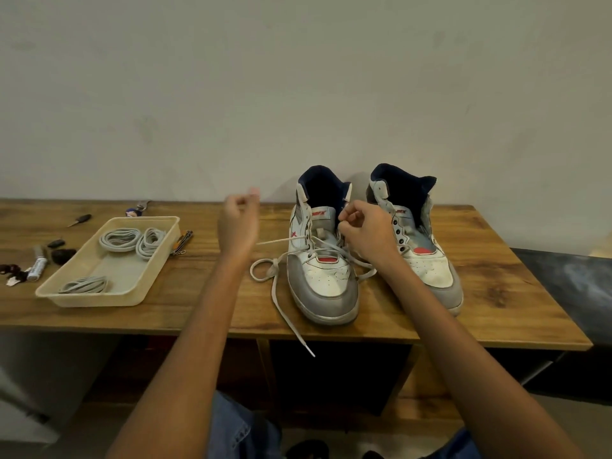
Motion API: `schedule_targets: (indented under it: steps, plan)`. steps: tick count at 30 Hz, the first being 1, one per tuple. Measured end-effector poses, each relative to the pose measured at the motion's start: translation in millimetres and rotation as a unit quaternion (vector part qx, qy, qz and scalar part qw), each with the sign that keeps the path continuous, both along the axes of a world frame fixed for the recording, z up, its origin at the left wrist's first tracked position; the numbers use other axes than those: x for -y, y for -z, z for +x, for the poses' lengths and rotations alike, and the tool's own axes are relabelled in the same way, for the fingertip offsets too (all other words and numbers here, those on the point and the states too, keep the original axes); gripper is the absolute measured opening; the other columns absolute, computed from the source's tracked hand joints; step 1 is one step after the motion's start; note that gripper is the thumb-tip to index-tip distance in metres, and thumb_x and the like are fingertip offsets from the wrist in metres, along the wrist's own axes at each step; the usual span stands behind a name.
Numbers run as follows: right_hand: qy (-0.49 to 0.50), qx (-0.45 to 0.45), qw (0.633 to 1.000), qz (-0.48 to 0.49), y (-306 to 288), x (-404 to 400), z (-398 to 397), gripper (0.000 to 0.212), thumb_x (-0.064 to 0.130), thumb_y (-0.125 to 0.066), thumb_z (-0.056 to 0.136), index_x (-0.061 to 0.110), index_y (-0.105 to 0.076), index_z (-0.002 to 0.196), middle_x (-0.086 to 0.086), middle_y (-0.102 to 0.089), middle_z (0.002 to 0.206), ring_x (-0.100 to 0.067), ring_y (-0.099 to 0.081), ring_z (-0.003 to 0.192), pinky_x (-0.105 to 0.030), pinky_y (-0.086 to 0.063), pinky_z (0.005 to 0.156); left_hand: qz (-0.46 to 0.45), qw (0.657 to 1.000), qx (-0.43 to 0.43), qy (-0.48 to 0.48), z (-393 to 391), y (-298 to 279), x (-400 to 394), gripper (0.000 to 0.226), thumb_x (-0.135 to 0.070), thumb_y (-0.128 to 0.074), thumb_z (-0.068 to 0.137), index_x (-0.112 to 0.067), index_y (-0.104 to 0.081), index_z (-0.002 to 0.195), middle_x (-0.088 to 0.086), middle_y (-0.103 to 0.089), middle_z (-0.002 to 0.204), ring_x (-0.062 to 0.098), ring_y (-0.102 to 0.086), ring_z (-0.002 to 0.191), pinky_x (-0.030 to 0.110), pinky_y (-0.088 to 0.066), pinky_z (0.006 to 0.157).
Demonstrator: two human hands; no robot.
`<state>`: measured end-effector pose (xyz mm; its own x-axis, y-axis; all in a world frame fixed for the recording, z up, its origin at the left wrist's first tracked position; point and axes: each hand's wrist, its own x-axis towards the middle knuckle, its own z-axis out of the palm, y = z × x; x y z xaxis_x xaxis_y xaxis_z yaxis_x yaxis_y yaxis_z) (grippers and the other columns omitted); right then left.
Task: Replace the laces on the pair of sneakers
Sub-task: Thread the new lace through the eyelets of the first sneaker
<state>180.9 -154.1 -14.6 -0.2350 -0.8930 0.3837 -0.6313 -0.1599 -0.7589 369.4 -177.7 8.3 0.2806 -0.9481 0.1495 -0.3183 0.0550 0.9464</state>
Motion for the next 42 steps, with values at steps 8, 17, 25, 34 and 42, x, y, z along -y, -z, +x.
schedule_targets:
  steps: [8,17,25,34,42]
  plan:
    - [-0.005,0.003,1.000,0.002,-0.5,-0.5,-0.3,0.007,0.001,-0.062,0.081,0.008,-0.065,0.081,0.004,-0.059,0.070,-0.007,-0.054,0.065,-0.011,-0.045,0.060,0.027,0.971,0.166,0.169,-29.8,20.9,-2.2,0.010,-0.024,-0.063,0.088,-0.022,-0.065,0.078,-0.005,-0.064,0.078,0.013,-0.059,0.077,0.027,-0.045,0.068]
    - [0.002,0.019,1.000,0.009,-1.1,-1.8,-0.9,0.008,0.001,-0.062,0.081,0.007,-0.066,0.082,0.007,-0.057,0.069,-0.004,-0.052,0.064,-0.013,-0.046,0.062,0.040,0.750,-0.636,0.179,-11.5,-18.2,5.3,0.031,-0.014,-0.035,0.100,-0.013,-0.044,0.070,-0.006,-0.044,0.045,0.002,-0.031,0.031,0.011,-0.026,0.036]
    - [0.007,0.024,1.000,0.007,-1.8,-2.2,0.8,0.009,0.002,-0.063,0.081,0.011,-0.064,0.079,0.009,-0.057,0.068,-0.002,-0.052,0.063,-0.011,-0.045,0.060,0.115,0.924,0.321,0.172,-22.7,13.2,-9.1,0.053,-0.054,-0.060,0.082,-0.016,-0.058,0.118,-0.001,-0.057,0.123,0.017,-0.055,0.107,0.031,-0.042,0.079]
    - [0.002,0.041,0.999,0.018,0.7,-0.1,-2.1,0.013,0.002,-0.063,0.081,0.014,-0.063,0.078,0.005,-0.060,0.070,-0.014,-0.060,0.066,-0.031,-0.057,0.066,0.084,0.963,0.178,0.186,-30.2,16.5,-3.2,0.025,-0.025,-0.046,0.098,-0.008,-0.065,0.097,0.001,-0.057,0.079,0.014,-0.050,0.071,0.023,-0.035,0.058]
    - [0.018,0.049,0.999,0.011,2.3,-0.1,-2.3,0.012,0.003,-0.063,0.082,0.014,-0.062,0.077,0.005,-0.060,0.071,-0.014,-0.060,0.068,-0.026,-0.055,0.067,0.012,0.637,-0.749,0.181,3.6,-29.4,-1.1,0.033,-0.004,-0.038,0.096,-0.004,-0.054,0.067,0.007,-0.059,0.062,0.009,-0.047,0.037,0.022,-0.049,0.041]
